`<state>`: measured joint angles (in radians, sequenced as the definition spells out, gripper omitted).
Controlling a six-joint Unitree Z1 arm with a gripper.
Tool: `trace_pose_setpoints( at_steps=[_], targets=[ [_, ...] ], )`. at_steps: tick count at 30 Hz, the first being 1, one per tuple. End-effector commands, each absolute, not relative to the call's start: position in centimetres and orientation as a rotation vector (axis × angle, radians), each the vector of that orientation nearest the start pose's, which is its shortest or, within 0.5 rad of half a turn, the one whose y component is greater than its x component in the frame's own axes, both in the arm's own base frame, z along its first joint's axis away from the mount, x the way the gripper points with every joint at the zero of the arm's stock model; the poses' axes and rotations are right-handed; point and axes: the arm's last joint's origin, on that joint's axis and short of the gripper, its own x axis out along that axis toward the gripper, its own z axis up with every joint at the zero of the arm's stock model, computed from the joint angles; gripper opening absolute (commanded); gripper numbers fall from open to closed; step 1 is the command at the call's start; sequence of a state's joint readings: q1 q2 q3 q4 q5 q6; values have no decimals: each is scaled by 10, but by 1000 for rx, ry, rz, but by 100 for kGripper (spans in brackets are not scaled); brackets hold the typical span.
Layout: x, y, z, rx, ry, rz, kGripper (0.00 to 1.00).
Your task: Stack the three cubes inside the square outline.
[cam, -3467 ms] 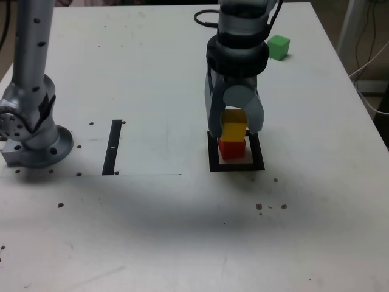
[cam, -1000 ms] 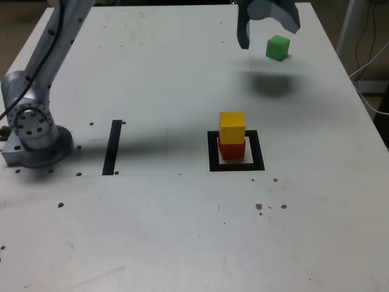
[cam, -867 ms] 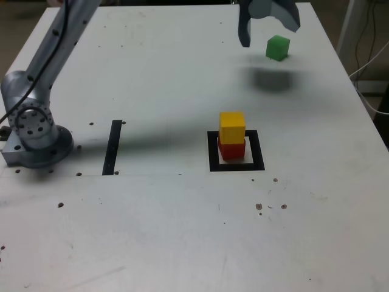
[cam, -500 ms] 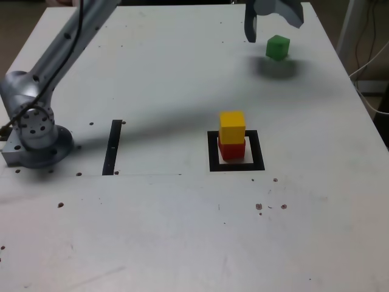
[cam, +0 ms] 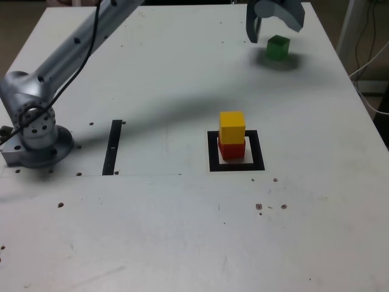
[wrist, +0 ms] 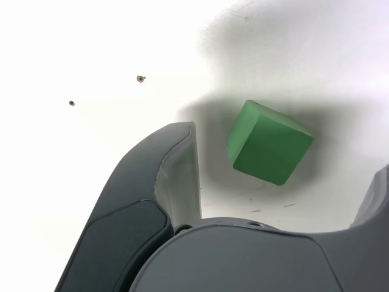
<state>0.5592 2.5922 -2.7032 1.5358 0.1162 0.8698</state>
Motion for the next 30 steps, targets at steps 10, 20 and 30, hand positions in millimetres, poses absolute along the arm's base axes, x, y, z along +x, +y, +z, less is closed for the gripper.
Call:
trace_pose_setpoints(
  at_steps=[10, 20, 30],
  targets=[
    [450, 284, 242, 530, 1510, -225, 97],
    [458, 281, 239, 587, 1500, -230, 93],
    [469, 273, 223, 616, 1527, -250, 79]
  ],
)
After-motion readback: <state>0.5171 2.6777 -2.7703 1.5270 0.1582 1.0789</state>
